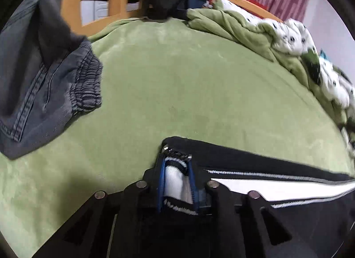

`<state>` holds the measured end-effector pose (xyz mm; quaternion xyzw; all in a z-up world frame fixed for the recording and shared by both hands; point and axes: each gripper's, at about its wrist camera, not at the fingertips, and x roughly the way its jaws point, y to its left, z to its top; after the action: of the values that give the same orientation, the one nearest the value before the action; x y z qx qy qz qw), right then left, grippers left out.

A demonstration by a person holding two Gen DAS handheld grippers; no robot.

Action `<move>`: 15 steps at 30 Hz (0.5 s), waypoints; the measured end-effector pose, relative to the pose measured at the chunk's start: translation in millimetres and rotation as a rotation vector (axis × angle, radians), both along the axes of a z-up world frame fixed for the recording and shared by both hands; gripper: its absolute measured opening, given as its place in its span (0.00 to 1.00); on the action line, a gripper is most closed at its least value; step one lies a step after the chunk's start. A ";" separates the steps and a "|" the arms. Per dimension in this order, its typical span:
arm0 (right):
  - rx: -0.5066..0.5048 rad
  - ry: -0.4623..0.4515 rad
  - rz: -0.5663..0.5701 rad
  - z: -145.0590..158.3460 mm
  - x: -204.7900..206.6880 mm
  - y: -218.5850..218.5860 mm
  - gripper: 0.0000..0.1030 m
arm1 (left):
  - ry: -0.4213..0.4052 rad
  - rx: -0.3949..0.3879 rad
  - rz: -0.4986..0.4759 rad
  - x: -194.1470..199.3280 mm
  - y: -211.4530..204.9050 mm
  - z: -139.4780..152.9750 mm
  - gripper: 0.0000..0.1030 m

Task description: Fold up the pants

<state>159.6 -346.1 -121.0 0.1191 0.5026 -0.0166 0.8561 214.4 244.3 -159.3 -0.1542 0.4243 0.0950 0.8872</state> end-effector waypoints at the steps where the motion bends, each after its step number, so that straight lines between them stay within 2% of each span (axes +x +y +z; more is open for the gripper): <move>1: -0.015 0.005 0.012 1.5 3.8 1.5 0.57 | 0.005 0.009 0.012 -1.2 0.8 2.6 0.34; 2: -0.034 0.008 0.030 3.8 7.3 2.7 0.57 | 0.010 0.039 0.033 -3.6 -0.1 6.6 0.47; 3: -0.074 0.008 0.062 8.5 13.1 4.1 0.56 | 0.007 0.066 0.042 -6.0 -1.8 10.3 0.55; 5: -0.153 -0.024 0.121 19.1 23.1 3.7 0.57 | -0.021 0.127 0.027 -13.3 -8.7 19.1 0.55; 7: -0.219 -0.077 0.193 28.5 36.0 -1.0 0.57 | -0.050 0.151 0.005 -21.0 -17.5 27.0 0.58; 9: -0.262 -0.125 0.279 30.7 51.6 -8.3 0.62 | -0.076 0.137 -0.005 -24.1 -22.8 32.4 0.64; 11: -0.292 -0.164 0.358 26.4 65.6 -17.8 0.64 | -0.091 0.114 -0.004 -24.1 -27.4 37.4 0.64; 15: -0.298 -0.185 0.403 7.7 103.4 -50.6 0.64 | -0.084 0.074 0.001 -20.6 -32.9 39.5 0.64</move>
<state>263.0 -396.7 -113.3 -0.1096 0.4277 0.0912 0.8926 193.8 211.4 -119.8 -0.1254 0.3828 0.1043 0.9093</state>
